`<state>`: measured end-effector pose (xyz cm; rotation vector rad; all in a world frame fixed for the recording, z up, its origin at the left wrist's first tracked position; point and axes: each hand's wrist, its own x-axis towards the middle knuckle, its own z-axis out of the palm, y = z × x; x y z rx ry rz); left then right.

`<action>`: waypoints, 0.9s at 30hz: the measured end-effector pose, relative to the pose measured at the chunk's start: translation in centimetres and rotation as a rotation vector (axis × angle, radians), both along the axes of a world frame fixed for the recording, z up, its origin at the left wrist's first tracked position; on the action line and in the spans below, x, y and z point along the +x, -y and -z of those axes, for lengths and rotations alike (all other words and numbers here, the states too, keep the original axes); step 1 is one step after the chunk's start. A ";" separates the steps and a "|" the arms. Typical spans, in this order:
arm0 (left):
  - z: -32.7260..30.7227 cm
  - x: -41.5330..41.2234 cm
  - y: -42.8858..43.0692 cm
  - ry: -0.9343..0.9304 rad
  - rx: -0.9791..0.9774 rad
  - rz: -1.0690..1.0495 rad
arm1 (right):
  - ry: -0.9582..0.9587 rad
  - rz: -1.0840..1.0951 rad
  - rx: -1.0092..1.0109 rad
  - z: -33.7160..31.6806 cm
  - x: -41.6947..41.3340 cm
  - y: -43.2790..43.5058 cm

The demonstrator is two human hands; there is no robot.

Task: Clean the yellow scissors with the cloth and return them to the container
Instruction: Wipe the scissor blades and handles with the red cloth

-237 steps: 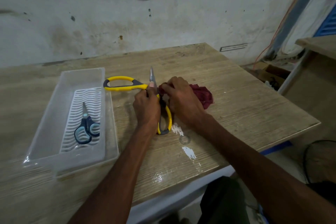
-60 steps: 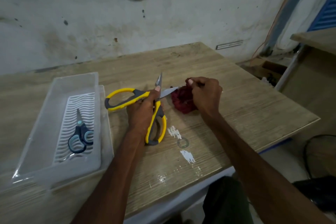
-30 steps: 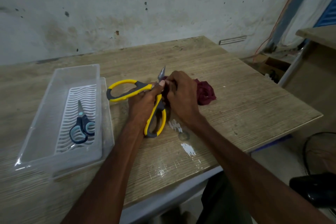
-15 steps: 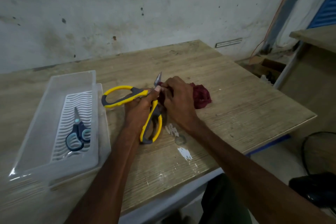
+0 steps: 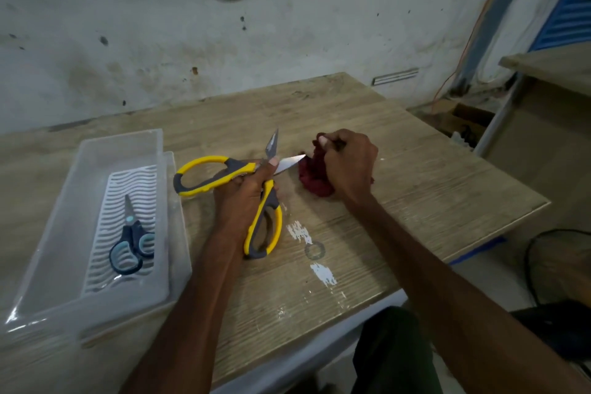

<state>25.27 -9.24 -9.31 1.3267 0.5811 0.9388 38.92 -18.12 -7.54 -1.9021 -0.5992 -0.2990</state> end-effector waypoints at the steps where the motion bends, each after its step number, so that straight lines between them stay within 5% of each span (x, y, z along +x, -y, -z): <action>1: 0.1 0.0 -0.1 -0.007 0.004 -0.011 | 0.015 -0.004 0.031 -0.3 -0.7 0.1; 6: -0.1 0.3 0.0 0.029 -0.052 -0.025 | 0.216 -0.325 0.019 0.0 -5.4 -0.1; 13: -0.1 0.2 -0.2 0.118 -0.209 0.036 | 0.201 -0.472 0.025 0.6 -4.7 -0.4; 18: 0.1 0.1 0.0 0.108 -0.208 0.028 | 0.202 -0.467 0.018 0.6 -5.6 -0.3; 23: 0.1 0.2 0.0 0.035 -0.130 0.019 | 0.137 -0.230 -0.015 0.1 -2.3 -0.2; 27: 0.2 0.2 -0.1 0.080 -0.162 0.000 | 0.271 -0.408 -0.028 0.4 -6.3 -0.3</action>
